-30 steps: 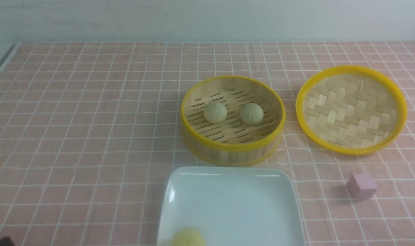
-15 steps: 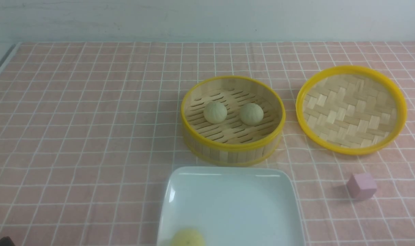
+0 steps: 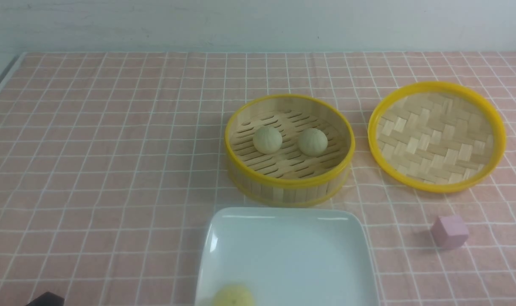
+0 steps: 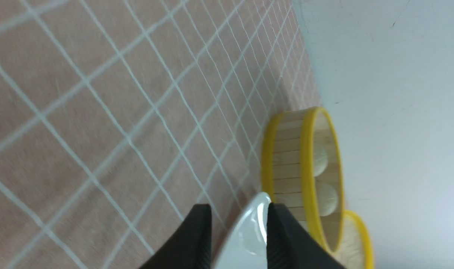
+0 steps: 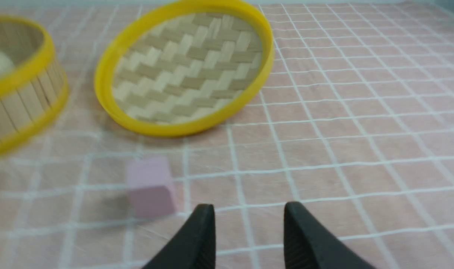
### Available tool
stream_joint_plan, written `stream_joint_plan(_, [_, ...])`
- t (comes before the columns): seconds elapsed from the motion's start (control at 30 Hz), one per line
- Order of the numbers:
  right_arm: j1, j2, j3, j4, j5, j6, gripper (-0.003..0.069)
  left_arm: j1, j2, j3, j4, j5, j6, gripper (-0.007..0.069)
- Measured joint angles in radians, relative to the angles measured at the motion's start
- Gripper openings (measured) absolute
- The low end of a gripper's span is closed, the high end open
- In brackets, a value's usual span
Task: Put the steamed buns into the plate on the pink tablecloth.
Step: 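Reach toward a bun in the bamboo steamer with the right gripper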
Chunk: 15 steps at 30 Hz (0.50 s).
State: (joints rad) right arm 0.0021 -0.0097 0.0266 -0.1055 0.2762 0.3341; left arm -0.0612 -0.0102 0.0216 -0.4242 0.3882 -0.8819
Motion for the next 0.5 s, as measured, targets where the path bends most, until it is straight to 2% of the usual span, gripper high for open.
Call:
stream_joint_plan(0.03, [0.000, 0.000, 0.000, 0.000, -0.003, 0.015, 0.0239, 0.000, 0.000, 0.000, 0.000, 0.000, -0.004, 0.0239])
stream_joint_plan(0.07, [0.000, 0.000, 0.000, 0.120, -0.025, 0.144, 0.0239, 0.000, 0.000, 0.000, -0.010, 0.000, -0.020, 0.0239])
stream_joint_plan(0.1, [0.000, 0.000, 0.000, 0.206, -0.034, 0.222, 0.0239, 0.000, 0.000, 0.000, -0.010, 0.000, -0.025, 0.0239])
stream_joint_plan(0.23, [0.000, 0.000, 0.000, 0.390, -0.039, 0.448, 0.0239, 0.003, 0.000, 0.000, 0.020, 0.001, -0.029, 0.0239])
stream_joint_plan(0.37, [0.000, 0.000, 0.000, 0.451, -0.044, 0.536, 0.0239, 0.005, 0.000, -0.001, 0.094, -0.001, -0.017, 0.0239])
stream_joint_plan(0.5, [0.000, 0.000, -0.001, 0.508, -0.125, 0.556, 0.0239, 0.005, 0.000, 0.001, 0.104, -0.028, -0.020, 0.0237])
